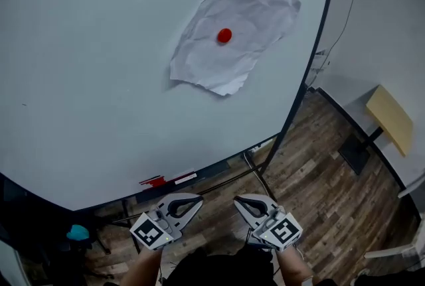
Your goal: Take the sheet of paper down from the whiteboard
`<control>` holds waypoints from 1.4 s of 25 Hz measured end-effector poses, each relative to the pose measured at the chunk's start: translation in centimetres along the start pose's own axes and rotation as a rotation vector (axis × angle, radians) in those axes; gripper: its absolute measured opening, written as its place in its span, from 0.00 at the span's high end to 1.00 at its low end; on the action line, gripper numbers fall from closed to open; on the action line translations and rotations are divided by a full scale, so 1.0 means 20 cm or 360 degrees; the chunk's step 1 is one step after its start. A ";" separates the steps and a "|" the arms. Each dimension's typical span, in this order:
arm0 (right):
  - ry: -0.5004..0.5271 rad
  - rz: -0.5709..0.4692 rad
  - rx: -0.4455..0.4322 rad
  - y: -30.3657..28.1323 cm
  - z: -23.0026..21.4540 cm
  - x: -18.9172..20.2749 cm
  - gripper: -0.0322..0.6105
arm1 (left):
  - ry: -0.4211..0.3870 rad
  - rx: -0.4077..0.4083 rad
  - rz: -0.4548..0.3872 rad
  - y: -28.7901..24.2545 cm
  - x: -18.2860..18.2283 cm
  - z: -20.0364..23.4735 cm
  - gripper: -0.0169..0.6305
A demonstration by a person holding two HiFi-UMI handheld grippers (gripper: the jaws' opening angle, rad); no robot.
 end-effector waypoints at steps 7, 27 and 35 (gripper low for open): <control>0.0091 -0.0027 -0.0167 0.20 -0.35 -0.08 0.92 | -0.0040 -0.0222 -0.0014 -0.31 -0.10 -0.04 0.96; 0.0759 -0.0533 0.0015 0.00 -0.69 -1.11 0.91 | -0.0479 -0.0736 -0.0149 -0.34 -0.77 0.41 0.96; 0.0961 -0.0538 0.0139 -0.13 -0.74 -1.40 0.90 | -0.0731 -0.0865 -0.0204 -0.39 -1.06 0.53 0.96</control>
Point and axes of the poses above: the fingertips, and each gripper's own axes: y backward along the fingers, z to its left, x out of its underside, the point moved 4 cm from there along y, backward along the fingers, and after that the axes turned 14 degrees about -x, right-handed, at the moved point
